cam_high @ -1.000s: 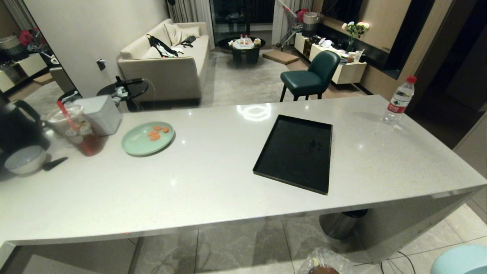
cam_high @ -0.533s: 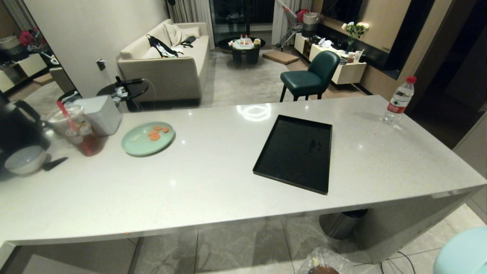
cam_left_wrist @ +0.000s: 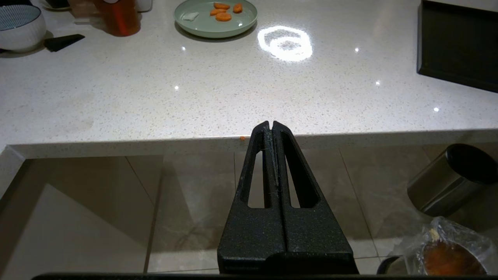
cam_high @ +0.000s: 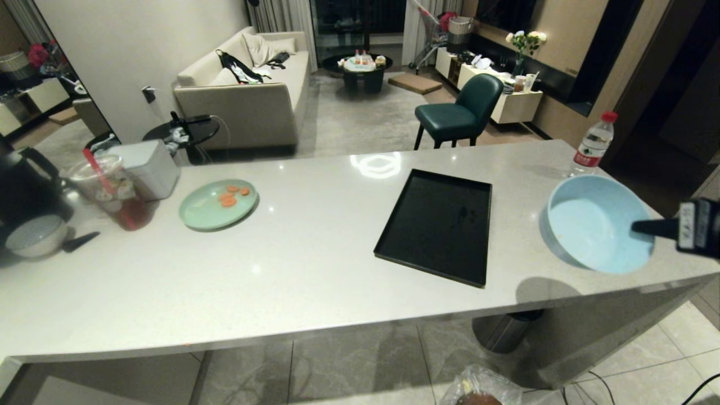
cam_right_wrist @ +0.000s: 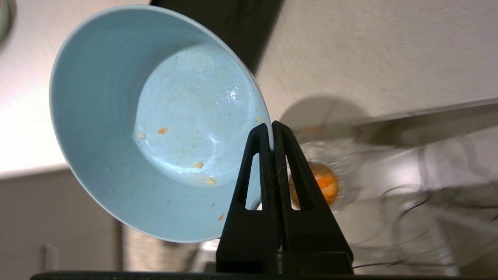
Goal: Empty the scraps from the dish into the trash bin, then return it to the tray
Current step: Put the bowl back to the table
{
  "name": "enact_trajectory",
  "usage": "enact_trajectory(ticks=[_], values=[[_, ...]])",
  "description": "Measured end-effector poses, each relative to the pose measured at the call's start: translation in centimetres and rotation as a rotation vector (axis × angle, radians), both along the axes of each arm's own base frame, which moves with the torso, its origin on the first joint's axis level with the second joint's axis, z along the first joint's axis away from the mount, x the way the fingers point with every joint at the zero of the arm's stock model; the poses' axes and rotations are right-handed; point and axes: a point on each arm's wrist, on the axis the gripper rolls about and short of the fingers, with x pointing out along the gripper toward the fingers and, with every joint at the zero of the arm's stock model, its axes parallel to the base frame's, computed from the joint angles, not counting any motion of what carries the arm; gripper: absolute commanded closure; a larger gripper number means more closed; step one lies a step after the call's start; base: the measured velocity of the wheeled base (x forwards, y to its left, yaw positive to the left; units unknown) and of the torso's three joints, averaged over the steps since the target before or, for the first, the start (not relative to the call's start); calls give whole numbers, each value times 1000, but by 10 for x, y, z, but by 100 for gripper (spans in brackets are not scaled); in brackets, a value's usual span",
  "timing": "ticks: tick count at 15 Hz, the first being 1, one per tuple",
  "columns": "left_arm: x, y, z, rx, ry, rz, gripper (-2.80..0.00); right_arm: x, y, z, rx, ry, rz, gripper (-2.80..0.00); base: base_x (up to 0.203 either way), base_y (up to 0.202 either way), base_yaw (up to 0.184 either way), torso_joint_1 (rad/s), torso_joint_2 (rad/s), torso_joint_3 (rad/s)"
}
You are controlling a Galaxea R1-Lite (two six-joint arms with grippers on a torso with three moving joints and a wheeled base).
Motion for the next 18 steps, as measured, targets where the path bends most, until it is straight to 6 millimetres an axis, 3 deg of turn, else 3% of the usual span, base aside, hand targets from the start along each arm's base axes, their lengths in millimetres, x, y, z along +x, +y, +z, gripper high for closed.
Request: enact_trajectory(ticks=[3, 6, 8, 12, 18], values=[[0, 0, 0, 0, 0, 0, 0, 62, 55, 0, 121, 185, -95, 0, 0, 0, 0, 0, 0, 0], [0, 0, 0, 0, 0, 0, 0, 96, 105, -25, 145, 353, -198, 0, 0, 0, 0, 0, 0, 0], [0, 0, 0, 0, 0, 0, 0, 115, 126, -41, 162, 407, -237, 0, 0, 0, 0, 0, 0, 0], [0, 0, 0, 0, 0, 1, 0, 153, 148, -61, 185, 421, -273, 0, 0, 0, 0, 0, 0, 0], [0, 0, 0, 0, 0, 0, 0, 205, 157, -85, 196, 379, -325, 0, 0, 0, 0, 0, 0, 0]])
